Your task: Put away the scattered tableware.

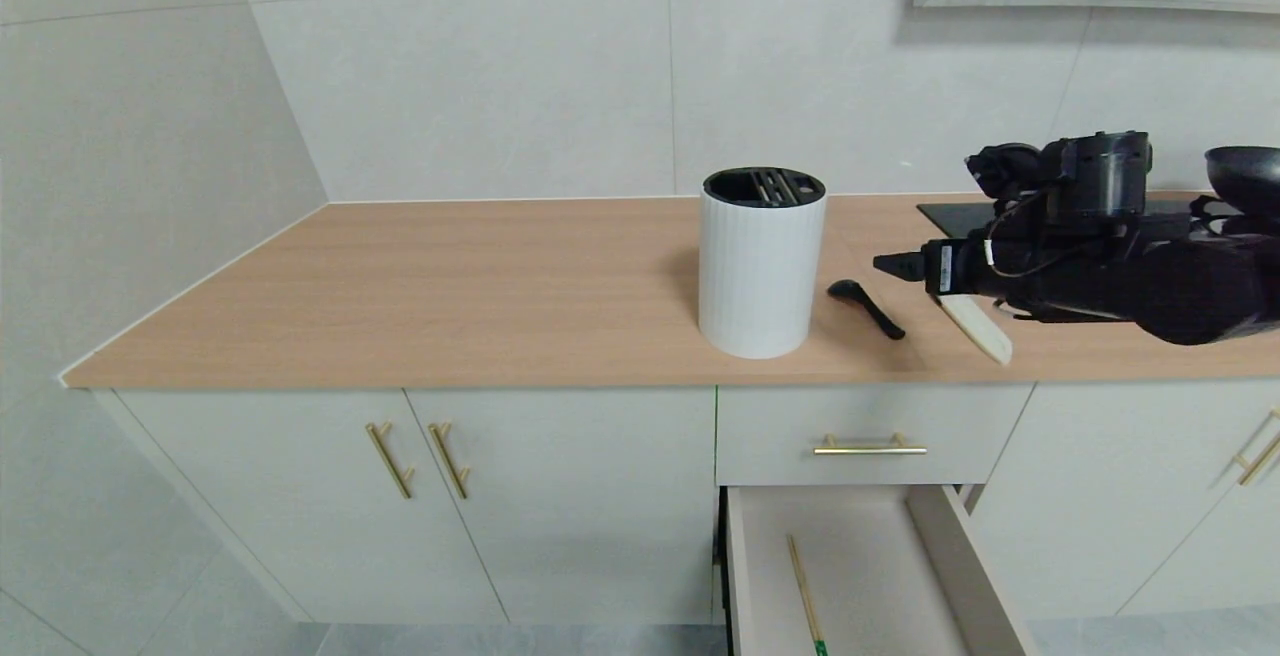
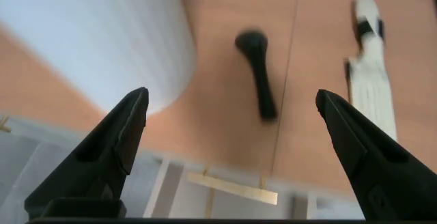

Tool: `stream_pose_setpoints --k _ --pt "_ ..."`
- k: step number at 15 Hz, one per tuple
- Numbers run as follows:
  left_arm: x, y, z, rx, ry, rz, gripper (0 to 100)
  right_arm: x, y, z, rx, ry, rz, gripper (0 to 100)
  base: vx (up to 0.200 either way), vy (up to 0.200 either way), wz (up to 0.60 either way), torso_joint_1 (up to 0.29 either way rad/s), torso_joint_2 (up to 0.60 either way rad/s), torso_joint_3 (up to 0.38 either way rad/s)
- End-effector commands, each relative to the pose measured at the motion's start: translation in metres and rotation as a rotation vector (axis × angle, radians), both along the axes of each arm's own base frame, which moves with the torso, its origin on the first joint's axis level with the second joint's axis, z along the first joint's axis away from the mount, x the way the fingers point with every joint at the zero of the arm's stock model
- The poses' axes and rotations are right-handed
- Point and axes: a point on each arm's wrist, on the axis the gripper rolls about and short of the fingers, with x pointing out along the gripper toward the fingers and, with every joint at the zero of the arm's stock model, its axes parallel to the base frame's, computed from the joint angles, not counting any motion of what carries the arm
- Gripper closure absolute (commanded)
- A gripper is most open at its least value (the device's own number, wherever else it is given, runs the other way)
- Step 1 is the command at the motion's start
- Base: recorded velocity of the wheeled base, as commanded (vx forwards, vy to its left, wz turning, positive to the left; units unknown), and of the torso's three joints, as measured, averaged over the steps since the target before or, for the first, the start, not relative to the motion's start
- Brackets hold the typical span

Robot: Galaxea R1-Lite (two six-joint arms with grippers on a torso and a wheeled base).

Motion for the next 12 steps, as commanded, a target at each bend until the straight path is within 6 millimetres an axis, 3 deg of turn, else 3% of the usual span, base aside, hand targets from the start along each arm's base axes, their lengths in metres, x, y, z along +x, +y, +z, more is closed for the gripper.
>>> stream_pose_setpoints --k 1,7,12 --pt "0.000 0.000 0.000 0.000 0.000 0.001 0 0.033 -0.011 -0.028 0.000 0.044 -0.001 0 0.000 0.000 0.00 0.000 0.00 0.000" --pt "0.000 0.000 0.000 0.000 0.000 0.001 0 0.058 0.005 -0.087 -0.069 0.116 0.041 0 0.000 0.000 0.00 0.000 0.00 0.000" --pt "0.000 0.000 0.000 0.000 0.000 0.001 0 0.070 0.006 -0.106 -0.093 0.096 -0.002 0 0.000 0.000 0.00 0.000 0.00 0.000"
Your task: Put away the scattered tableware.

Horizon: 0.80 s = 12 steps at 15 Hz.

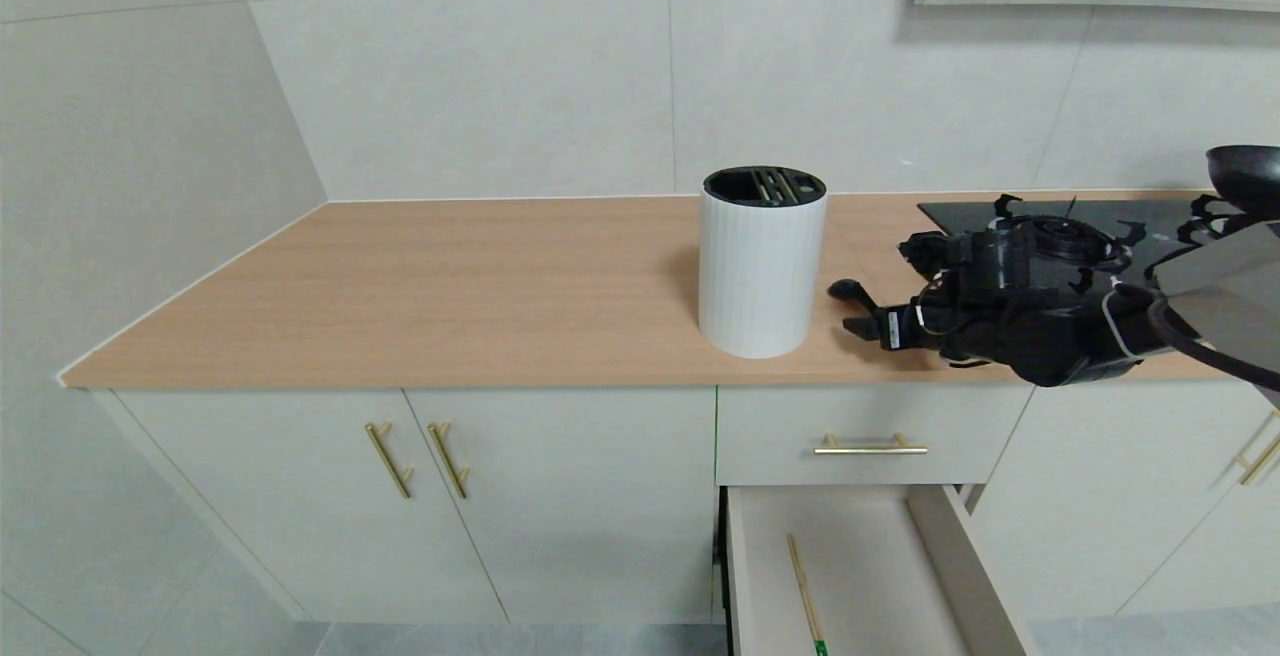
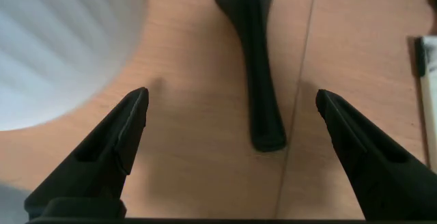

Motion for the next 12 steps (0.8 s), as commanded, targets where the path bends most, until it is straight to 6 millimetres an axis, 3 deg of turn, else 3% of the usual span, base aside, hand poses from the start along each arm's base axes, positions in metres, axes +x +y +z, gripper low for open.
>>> stream_pose_setpoints --k 1,9,10,12 --pt "0.0000 0.0000 0.0000 0.000 0.000 0.000 0 0.0056 0.0007 -0.0118 -0.004 0.018 -0.006 0 0.000 0.000 0.00 0.000 0.00 0.000" --pt "0.0000 0.0000 0.0000 0.000 0.000 0.000 0 0.0141 -0.0031 -0.0190 -0.013 -0.016 -0.051 0 0.000 0.000 0.00 0.000 0.00 0.000" --pt "0.0000 0.0000 0.0000 0.000 0.000 0.000 0 0.0143 -0.0031 -0.0196 -0.013 -0.017 -0.052 100 0.000 0.000 0.00 0.000 0.00 0.000" --pt "0.0000 0.0000 0.0000 0.000 0.000 0.000 0 0.0153 -0.0029 -0.0205 -0.013 -0.017 -0.052 100 0.000 0.000 0.00 0.000 0.00 0.000"
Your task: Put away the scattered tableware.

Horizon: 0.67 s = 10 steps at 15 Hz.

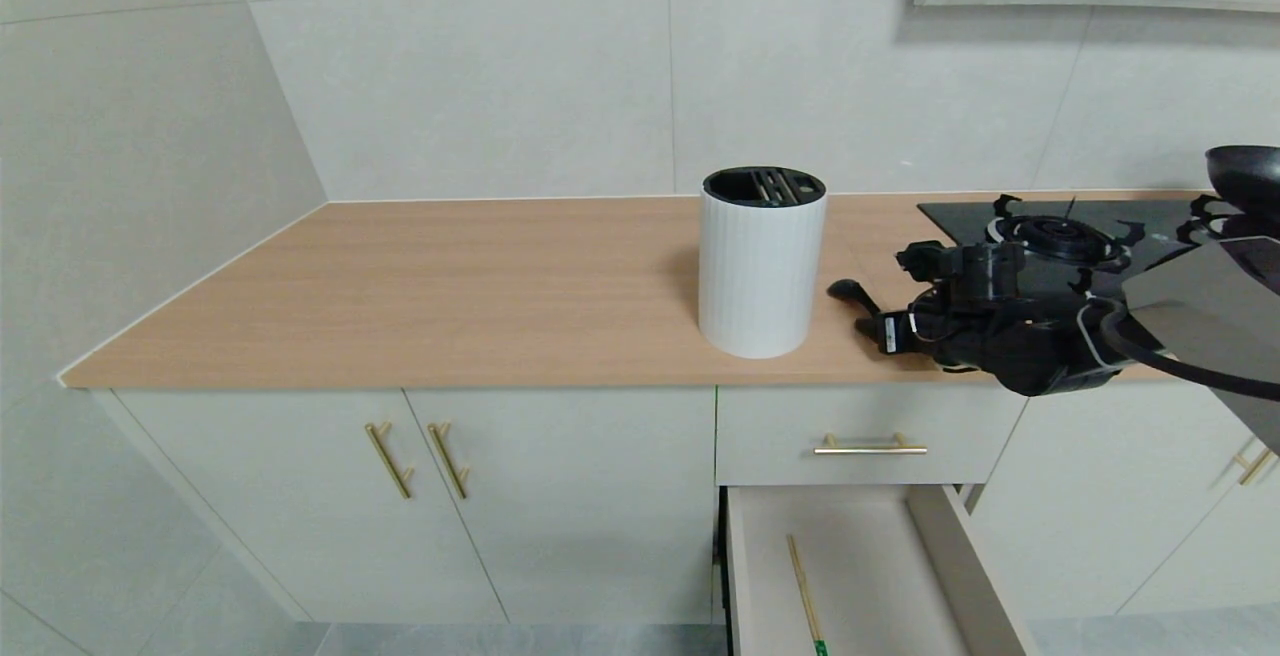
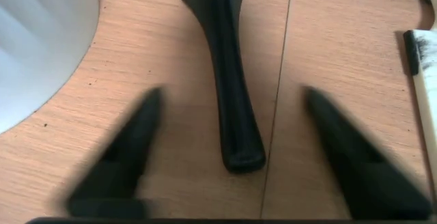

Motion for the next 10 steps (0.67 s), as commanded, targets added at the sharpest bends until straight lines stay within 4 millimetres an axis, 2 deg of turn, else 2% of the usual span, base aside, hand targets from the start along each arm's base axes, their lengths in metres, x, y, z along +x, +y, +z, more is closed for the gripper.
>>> stream_pose_setpoints --k 1,6,8,9,10 --pt "0.000 0.000 0.000 -0.001 0.000 0.000 0 0.001 0.000 -0.002 0.000 0.005 0.001 100 0.000 0.000 0.00 0.000 0.00 0.000" --pt "0.000 0.000 0.000 -0.001 0.000 0.000 0 -0.002 0.003 0.005 0.006 -0.002 0.002 100 0.000 0.000 0.00 0.000 0.00 0.000" --pt "0.000 0.000 0.000 -0.001 0.000 0.000 0 -0.014 0.003 0.031 0.019 -0.003 -0.028 100 0.000 0.000 0.00 0.000 0.00 0.000" --pt "0.000 0.000 0.000 -0.001 0.002 0.000 0 -0.026 0.004 0.049 0.026 0.025 -0.051 100 0.000 0.000 0.00 0.000 0.00 0.000" --pt "0.000 0.000 0.000 -0.001 0.002 0.000 0 -0.052 0.009 0.079 0.056 0.082 -0.069 100 0.000 0.000 0.00 0.000 0.00 0.000"
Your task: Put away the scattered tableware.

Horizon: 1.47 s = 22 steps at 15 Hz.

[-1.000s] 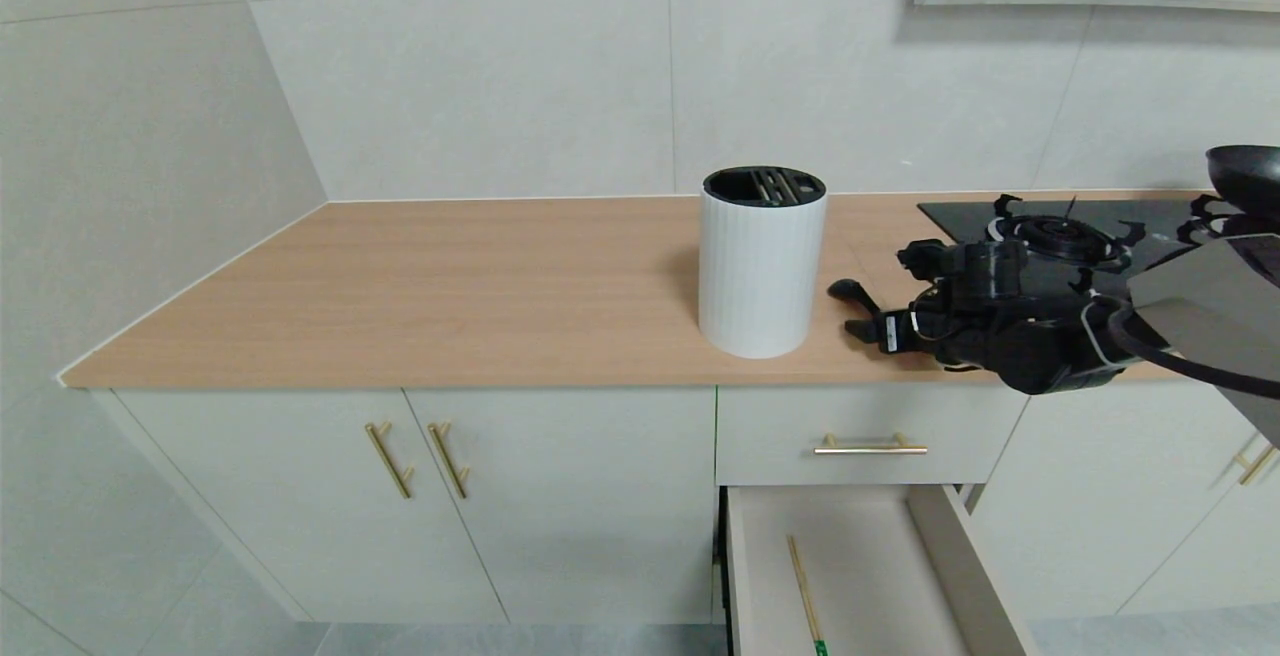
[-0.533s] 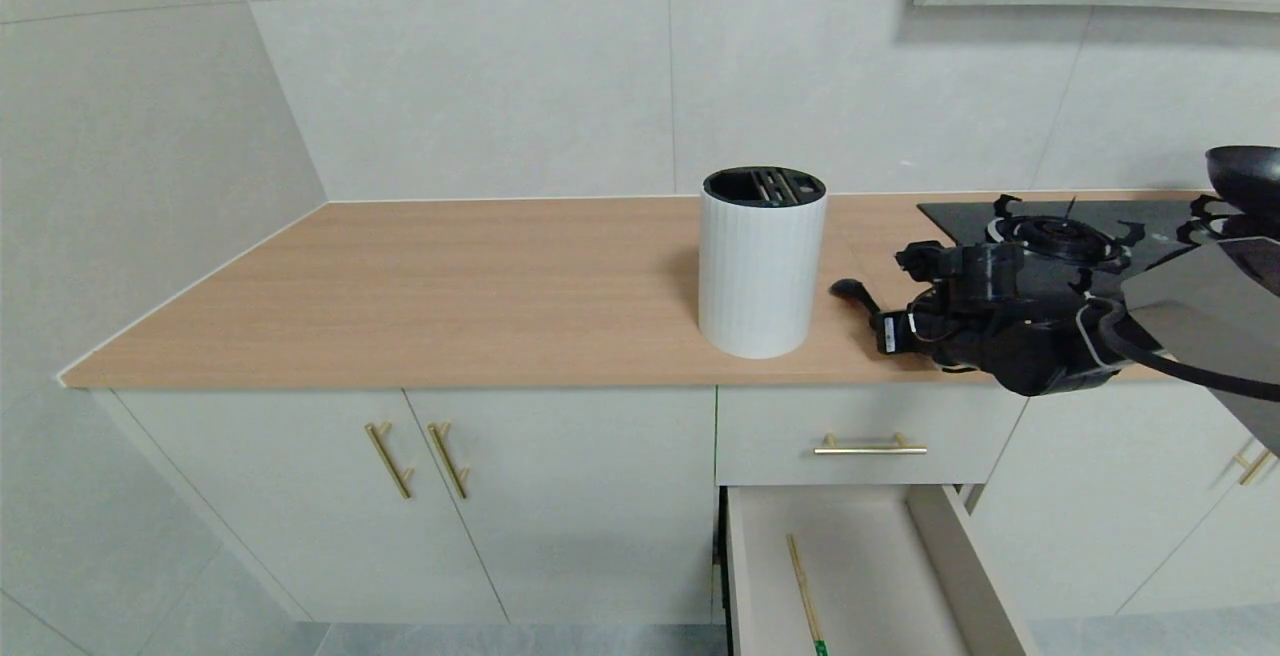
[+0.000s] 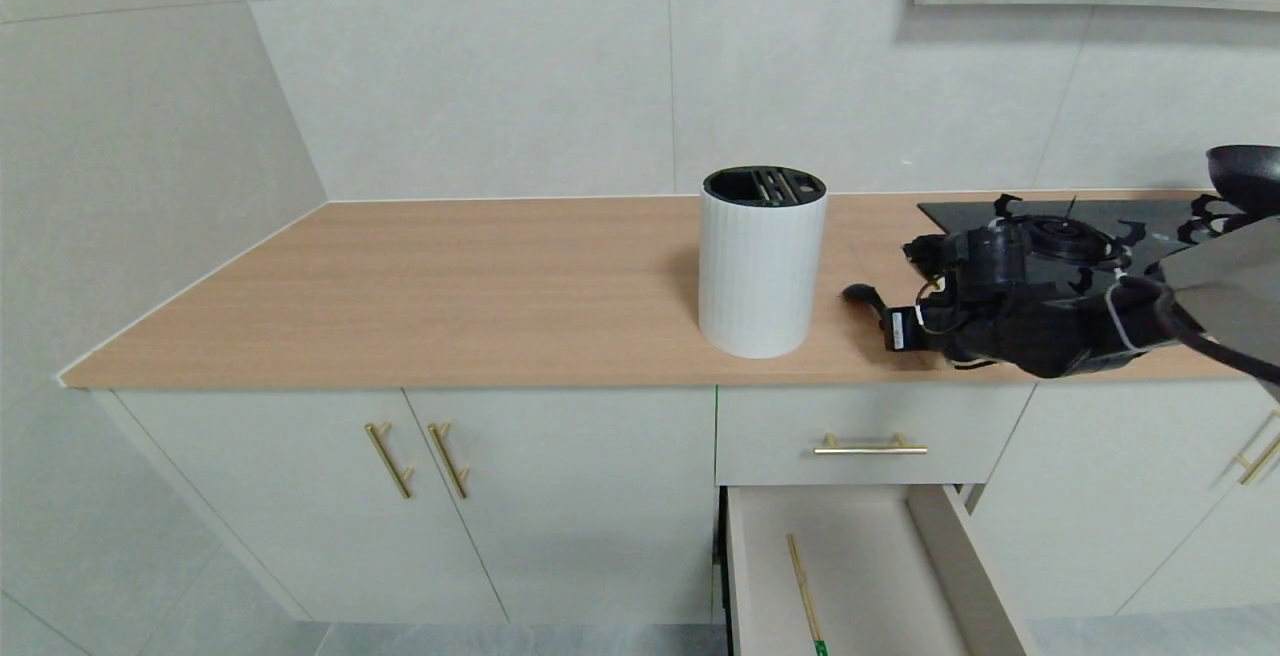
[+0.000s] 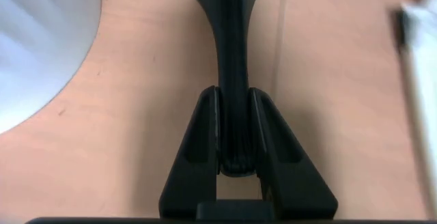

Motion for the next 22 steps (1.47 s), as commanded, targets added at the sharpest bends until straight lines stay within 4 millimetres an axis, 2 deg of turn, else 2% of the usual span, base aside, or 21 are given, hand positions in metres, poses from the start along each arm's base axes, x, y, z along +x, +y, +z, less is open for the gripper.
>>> stream_pose_setpoints --k 1,3,4,7,8,9,12,16,22 --pt "0.000 0.000 0.000 0.000 0.000 0.000 0 -0.052 0.003 0.073 0.065 0.023 -0.038 100 0.000 0.000 0.00 0.000 0.00 0.000" --pt "0.000 0.000 0.000 0.000 0.000 0.000 0 -0.094 -0.001 0.104 0.112 0.093 -0.062 100 0.000 0.000 0.00 0.000 0.00 0.000" --pt "0.000 0.000 0.000 0.000 0.002 0.000 0 -0.107 -0.003 0.106 0.119 0.124 -0.073 100 0.000 0.000 0.00 0.000 0.00 0.000" --pt "0.000 0.000 0.000 0.000 0.000 0.000 0 -0.133 -0.009 0.091 0.121 0.199 -0.085 100 0.000 0.000 0.00 0.000 0.00 0.000" --pt "0.000 0.000 0.000 0.000 0.000 0.000 0 -0.135 -0.009 0.088 0.117 0.213 -0.086 100 0.000 0.000 0.00 0.000 0.00 0.000" --pt "0.000 0.000 0.000 0.000 0.000 0.000 0 -0.149 -0.003 0.080 0.102 0.239 -0.066 100 0.000 0.000 0.00 0.000 0.00 0.000" --pt "0.000 0.000 0.000 0.000 0.000 0.000 0 -0.179 0.002 0.076 0.092 0.224 -0.030 100 0.000 0.000 0.00 0.000 0.00 0.000" --pt "0.000 0.000 0.000 0.000 0.000 0.000 0 -0.186 0.001 0.054 0.075 0.218 -0.032 100 0.000 0.000 0.00 0.000 0.00 0.000" --pt "0.000 0.000 0.000 0.000 0.000 0.000 0 -0.182 0.006 0.042 0.064 0.243 -0.019 100 0.000 0.000 0.00 -0.008 0.01 0.010"
